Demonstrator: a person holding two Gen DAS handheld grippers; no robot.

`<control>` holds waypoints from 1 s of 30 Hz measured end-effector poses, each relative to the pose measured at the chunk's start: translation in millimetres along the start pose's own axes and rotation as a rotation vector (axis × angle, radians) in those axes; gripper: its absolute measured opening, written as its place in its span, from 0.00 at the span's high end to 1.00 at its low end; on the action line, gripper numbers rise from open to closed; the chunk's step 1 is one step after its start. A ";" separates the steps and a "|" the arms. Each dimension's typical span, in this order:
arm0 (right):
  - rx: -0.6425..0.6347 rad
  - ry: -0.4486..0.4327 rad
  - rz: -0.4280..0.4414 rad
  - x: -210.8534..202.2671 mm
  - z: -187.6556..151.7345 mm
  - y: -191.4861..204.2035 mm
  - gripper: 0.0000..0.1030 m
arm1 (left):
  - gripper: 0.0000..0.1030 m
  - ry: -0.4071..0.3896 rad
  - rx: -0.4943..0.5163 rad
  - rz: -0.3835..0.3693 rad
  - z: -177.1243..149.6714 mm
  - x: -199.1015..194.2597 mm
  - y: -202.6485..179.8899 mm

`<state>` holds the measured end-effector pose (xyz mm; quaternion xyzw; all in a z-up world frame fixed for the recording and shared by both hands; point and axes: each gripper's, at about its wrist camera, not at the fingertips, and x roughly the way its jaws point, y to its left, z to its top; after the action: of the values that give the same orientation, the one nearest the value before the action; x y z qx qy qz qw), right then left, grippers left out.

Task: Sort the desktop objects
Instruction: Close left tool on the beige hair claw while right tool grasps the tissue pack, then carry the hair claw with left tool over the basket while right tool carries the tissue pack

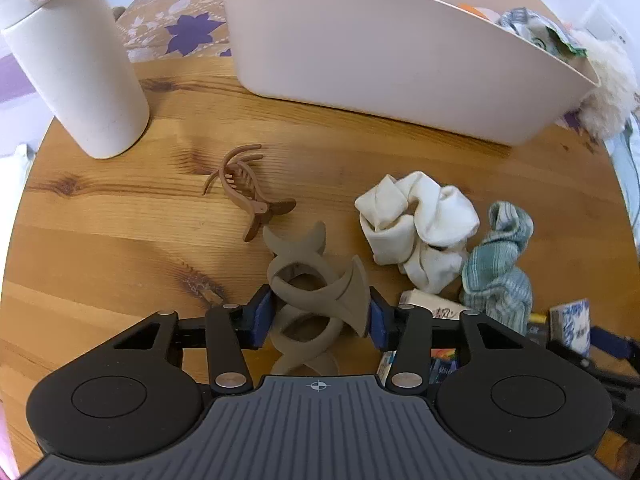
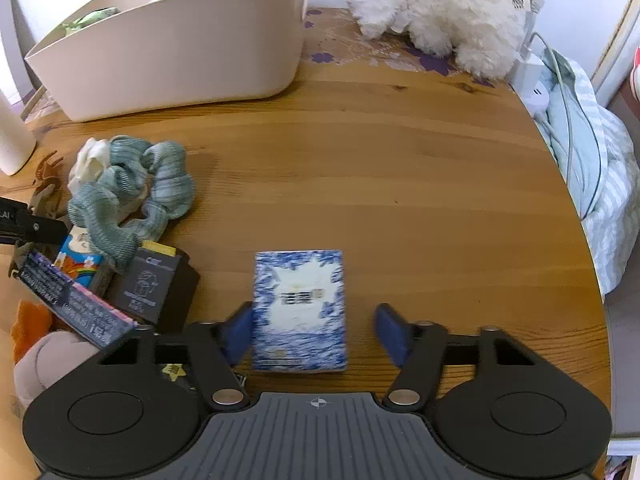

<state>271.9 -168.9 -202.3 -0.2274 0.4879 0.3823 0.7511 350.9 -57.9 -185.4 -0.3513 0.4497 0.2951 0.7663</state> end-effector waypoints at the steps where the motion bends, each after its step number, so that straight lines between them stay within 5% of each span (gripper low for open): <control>1: -0.006 0.006 0.001 -0.5 0.4 0.9 0.59 | 0.54 0.002 0.001 -0.004 -0.6 0.0 1.6; 14: 0.071 0.000 0.076 -21.6 0.9 -25.9 0.59 | 0.54 -0.034 0.049 -0.060 -10.6 -33.4 29.2; 30: 0.121 -0.140 0.147 -79.0 57.7 -60.2 0.59 | 0.54 -0.171 0.042 -0.136 17.4 -98.9 49.1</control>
<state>333.7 -191.9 -108.3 -0.1182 0.4717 0.4210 0.7657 280.0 -28.9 -104.1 -0.3386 0.3639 0.2619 0.8272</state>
